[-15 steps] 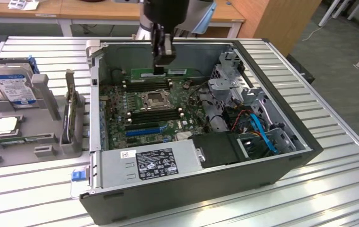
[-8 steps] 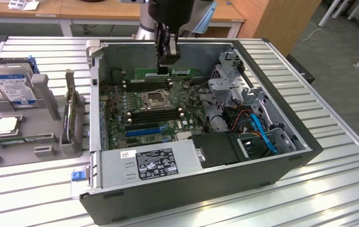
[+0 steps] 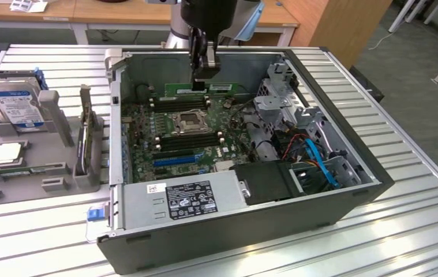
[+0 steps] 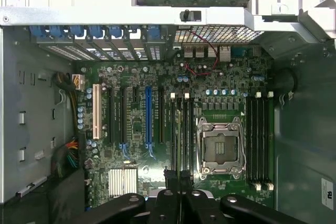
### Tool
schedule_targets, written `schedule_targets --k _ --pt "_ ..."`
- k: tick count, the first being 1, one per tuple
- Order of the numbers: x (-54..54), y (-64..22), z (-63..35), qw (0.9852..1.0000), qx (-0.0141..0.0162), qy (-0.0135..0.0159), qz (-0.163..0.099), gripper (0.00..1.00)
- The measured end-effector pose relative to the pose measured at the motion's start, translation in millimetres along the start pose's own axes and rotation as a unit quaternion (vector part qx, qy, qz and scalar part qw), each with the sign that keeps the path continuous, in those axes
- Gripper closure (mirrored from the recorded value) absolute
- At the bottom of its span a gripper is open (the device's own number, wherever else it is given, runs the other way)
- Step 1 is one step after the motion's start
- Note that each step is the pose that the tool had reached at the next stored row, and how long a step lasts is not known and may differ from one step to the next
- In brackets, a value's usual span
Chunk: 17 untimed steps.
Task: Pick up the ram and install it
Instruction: 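Insert the ram into the slot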
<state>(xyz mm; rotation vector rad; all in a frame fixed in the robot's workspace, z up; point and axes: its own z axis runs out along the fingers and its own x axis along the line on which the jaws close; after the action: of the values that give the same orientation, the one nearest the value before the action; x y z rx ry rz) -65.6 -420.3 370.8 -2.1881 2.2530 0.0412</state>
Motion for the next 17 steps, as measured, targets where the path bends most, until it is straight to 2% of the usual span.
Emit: schedule_targets --k 3,17 --pt "-0.6 0.1 1.1 1.0000 0.0000 0.0001 0.000 0.88" --pt "-0.1 -0.5 26.5 1.0000 0.0000 0.0001 0.003 0.88"
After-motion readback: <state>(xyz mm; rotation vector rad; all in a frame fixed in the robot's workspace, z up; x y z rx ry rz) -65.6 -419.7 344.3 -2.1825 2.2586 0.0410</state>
